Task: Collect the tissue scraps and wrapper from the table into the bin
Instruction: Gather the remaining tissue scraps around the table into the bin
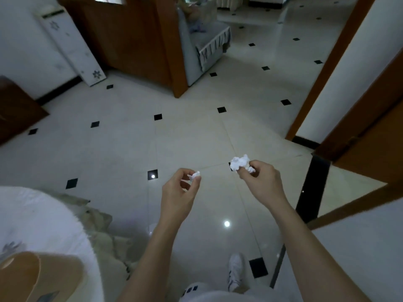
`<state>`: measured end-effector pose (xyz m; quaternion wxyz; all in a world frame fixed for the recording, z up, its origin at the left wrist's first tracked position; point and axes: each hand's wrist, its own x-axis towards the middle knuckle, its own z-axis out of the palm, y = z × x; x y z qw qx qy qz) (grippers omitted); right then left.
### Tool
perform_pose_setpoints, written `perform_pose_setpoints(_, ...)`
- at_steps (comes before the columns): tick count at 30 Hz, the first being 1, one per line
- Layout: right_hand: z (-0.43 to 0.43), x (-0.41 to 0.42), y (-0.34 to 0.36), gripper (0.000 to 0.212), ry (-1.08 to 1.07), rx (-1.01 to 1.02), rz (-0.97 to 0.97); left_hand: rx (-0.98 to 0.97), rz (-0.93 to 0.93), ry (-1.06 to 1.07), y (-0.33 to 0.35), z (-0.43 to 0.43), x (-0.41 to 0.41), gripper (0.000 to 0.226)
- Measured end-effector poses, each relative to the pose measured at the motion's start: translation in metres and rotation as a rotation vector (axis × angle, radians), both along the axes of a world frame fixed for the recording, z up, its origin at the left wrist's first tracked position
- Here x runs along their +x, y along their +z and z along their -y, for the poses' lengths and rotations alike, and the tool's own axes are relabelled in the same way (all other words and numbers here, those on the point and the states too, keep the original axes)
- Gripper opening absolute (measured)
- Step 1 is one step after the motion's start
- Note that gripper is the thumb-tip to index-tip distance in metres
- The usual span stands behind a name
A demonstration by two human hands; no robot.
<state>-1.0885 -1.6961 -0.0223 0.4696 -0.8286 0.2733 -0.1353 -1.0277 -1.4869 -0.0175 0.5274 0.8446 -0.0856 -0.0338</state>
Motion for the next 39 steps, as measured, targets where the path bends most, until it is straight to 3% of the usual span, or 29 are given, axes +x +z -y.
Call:
perform_pose_setpoints(7, 0.041, 0.080, 0.007, 0.042, 0.133, 0.009, -0.002, 0.000, 0.003, 0.169, 0.014, 0.027, 0.044, 0.009)
perform_pose_setpoints(17, -0.012, 0.165, -0.008, 0.037, 0.430, 0.065, -0.035, 0.089, 0.009, 0.387, 0.012, -0.016, 0.085, 0.009)
perform_pose_setpoints(30, -0.209, 0.299, 0.017, 0.046, 1.067, -0.032, 0.039, -0.022, 0.067, 0.951, 0.008, -0.155, 0.128, 0.003)
perform_pose_setpoints(39, -0.342, 0.321, 0.031, 0.047, 1.453, -0.043, 0.106, -0.023, 0.091, 1.288, 0.023, -0.235, 0.110, 0.006)
